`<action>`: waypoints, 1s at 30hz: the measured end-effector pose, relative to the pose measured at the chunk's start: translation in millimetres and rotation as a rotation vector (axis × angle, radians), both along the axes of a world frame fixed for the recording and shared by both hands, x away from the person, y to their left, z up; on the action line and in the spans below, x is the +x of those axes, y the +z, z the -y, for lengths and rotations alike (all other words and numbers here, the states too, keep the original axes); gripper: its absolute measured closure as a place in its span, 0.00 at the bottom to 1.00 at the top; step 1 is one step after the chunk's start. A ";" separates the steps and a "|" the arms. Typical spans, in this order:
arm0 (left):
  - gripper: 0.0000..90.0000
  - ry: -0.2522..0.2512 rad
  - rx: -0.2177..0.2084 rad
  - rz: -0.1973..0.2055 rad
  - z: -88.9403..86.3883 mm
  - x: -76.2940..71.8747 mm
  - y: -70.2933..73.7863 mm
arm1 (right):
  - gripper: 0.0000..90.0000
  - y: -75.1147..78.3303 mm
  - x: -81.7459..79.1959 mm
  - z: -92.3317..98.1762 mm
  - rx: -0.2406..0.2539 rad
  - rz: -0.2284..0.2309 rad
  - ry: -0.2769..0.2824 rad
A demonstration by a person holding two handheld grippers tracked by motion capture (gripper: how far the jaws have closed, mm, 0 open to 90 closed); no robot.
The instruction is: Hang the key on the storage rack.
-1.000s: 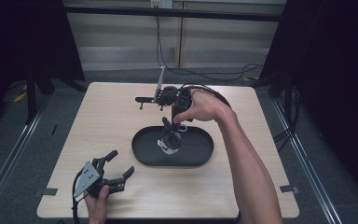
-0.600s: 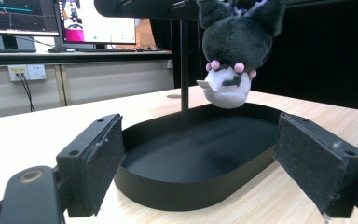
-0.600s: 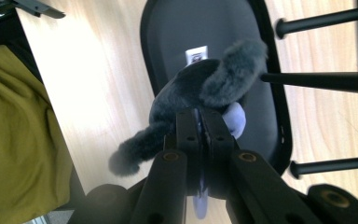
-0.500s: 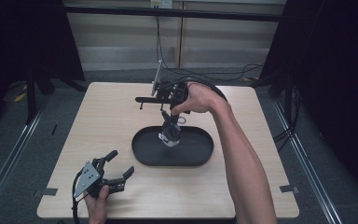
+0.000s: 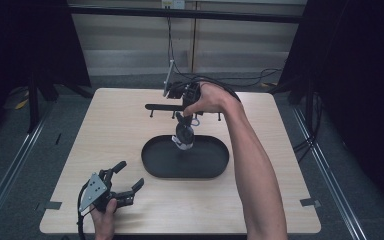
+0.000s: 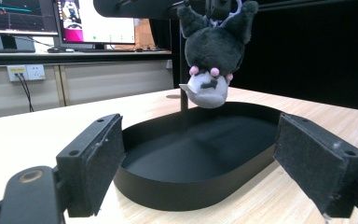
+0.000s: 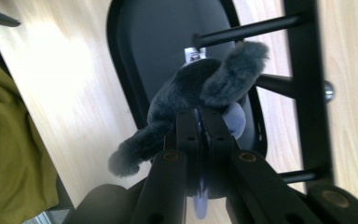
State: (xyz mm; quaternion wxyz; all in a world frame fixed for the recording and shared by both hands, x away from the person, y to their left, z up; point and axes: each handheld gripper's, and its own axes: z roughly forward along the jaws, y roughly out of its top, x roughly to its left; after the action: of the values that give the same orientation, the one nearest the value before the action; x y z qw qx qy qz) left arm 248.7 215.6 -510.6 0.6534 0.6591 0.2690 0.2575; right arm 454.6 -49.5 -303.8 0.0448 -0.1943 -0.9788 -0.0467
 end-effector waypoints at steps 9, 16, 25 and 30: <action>0.17 -0.003 0.000 0.000 -0.1 0.0 0.0 | 0.97 -5.6 6.5 -6.2 -0.004 0.017 0.006; 0.17 -0.003 0.000 0.001 -0.1 0.0 0.0 | 0.97 -0.7 7.9 -1.3 0.012 0.021 0.000; 0.17 -0.009 0.003 0.007 -0.3 0.4 0.2 | 0.97 -5.0 11.8 3.9 -0.007 0.035 -0.011; 0.17 -0.009 -0.003 0.004 0.1 0.0 0.0 | 0.97 -7.0 12.2 2.4 -0.019 0.044 0.002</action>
State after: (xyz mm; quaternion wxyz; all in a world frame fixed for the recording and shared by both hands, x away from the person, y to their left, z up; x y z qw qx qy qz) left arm 248.7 215.5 -510.6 0.6561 0.6588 0.2653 0.2554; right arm 466.8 -51.9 -310.8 0.0215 -0.1928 -0.9801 -0.0414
